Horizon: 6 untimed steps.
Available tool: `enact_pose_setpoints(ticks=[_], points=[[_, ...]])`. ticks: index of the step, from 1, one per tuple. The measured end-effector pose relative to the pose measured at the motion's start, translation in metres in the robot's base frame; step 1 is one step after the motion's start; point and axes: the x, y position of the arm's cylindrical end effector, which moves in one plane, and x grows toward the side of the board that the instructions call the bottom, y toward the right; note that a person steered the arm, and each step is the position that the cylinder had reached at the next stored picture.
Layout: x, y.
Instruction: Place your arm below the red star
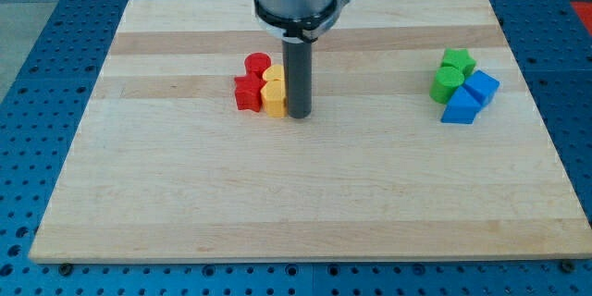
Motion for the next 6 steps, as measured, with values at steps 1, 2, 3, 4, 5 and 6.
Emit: enact_pose_setpoints(ticks=[1,2,3,4,5,6], points=[[0.0,-0.024],[0.0,-0.045],[0.003,-0.046],[0.014,-0.046],[0.017,-0.059],[0.015,-0.051]])
